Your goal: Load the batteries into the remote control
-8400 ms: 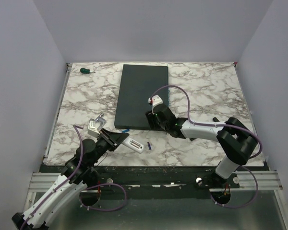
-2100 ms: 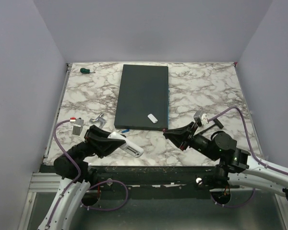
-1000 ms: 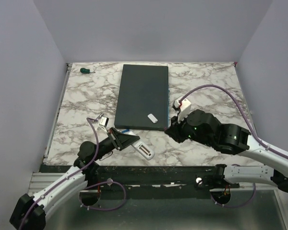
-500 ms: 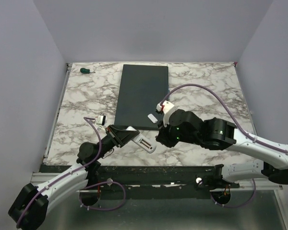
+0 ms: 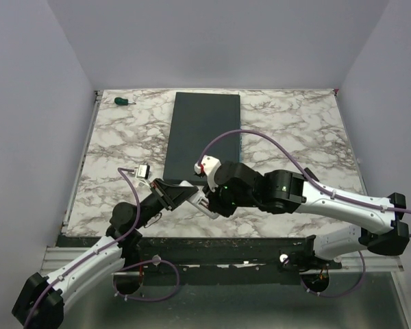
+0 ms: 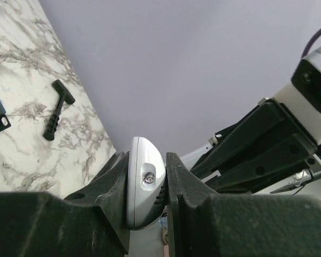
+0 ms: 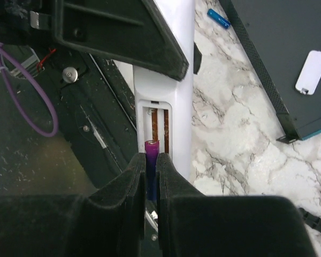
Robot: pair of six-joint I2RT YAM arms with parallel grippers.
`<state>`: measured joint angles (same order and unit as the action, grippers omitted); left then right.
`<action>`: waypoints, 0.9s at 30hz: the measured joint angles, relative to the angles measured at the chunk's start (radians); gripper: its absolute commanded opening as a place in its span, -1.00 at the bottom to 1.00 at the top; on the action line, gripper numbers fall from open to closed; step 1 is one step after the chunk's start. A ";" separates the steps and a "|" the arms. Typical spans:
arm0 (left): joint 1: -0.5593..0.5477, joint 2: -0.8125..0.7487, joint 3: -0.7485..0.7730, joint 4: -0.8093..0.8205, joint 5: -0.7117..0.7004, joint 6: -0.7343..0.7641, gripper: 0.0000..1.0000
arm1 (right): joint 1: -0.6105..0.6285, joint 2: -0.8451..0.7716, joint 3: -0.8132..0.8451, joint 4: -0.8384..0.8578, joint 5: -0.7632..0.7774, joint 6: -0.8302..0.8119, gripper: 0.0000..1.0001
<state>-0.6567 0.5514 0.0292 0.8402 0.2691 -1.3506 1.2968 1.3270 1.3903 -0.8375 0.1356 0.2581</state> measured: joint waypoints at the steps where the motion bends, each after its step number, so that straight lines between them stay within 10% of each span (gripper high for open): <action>1: 0.000 -0.005 0.006 -0.024 0.000 0.000 -1.00 | 0.000 0.010 0.006 0.009 -0.005 -0.013 -0.99; 27: 0.000 -0.017 0.009 -0.124 -0.026 -0.027 -1.00 | 0.000 0.086 0.016 0.052 -0.017 -0.079 -0.99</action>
<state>-0.6567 0.5346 0.0380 0.7158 0.2436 -1.3781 1.2968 1.4132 1.4059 -0.7856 0.1184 0.1791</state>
